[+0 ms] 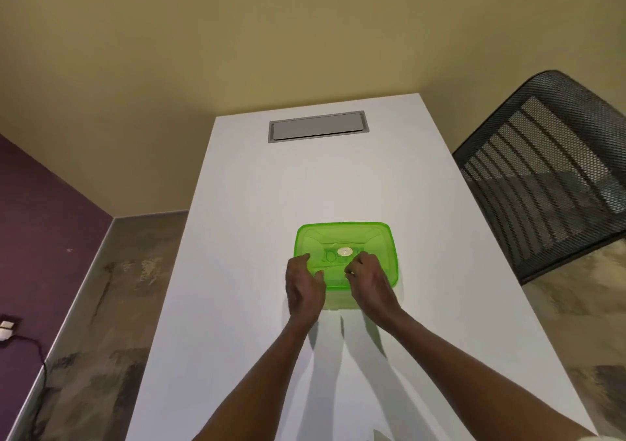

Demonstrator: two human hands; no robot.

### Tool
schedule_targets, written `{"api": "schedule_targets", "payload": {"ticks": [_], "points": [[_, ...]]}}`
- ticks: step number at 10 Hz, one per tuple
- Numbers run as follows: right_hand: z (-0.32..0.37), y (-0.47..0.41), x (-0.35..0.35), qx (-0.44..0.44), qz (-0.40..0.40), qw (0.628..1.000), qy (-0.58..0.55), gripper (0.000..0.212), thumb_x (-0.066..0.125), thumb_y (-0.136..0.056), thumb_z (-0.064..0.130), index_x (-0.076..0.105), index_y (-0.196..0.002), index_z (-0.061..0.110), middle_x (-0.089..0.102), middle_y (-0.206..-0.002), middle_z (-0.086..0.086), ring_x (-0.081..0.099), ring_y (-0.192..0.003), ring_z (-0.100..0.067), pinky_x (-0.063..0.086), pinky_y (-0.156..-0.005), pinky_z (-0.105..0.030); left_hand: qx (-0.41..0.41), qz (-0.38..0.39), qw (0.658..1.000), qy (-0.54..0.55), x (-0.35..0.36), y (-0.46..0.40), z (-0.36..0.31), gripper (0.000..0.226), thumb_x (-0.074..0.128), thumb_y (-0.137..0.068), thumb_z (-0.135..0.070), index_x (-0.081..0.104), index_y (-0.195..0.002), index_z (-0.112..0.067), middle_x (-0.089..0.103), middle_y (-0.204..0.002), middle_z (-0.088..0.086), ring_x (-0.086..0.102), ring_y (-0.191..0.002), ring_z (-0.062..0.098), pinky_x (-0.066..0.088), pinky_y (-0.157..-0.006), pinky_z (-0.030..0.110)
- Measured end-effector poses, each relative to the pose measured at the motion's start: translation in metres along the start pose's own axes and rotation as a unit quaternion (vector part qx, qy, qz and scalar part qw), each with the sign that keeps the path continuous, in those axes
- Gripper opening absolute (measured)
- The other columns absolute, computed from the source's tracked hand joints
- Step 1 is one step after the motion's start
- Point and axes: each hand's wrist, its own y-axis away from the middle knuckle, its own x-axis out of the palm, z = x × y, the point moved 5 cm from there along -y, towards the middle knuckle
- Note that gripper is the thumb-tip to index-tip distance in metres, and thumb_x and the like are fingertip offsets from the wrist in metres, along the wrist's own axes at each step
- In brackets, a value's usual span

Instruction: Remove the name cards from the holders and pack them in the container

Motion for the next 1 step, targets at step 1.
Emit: {"api": "schedule_targets", "payload": {"ticks": [1], "points": [[-0.0310,0.0025,-0.0207,0.117,-0.039,0.991,-0.055,0.007,0.065,-0.081,0.002,0.065,-0.087,0.004,0.056,-0.092,-0.014,0.053,-0.090,-0.029,0.046,-0.073,-0.036,0.054,0.042,0.998,0.010,0.0210,0.0064,-0.0232,0.047,0.068,-0.085,-0.008,0.054,-0.130,-0.001,0.059,-0.131,0.014,0.052,-0.125,0.028,0.035,-0.107,0.029]]}}
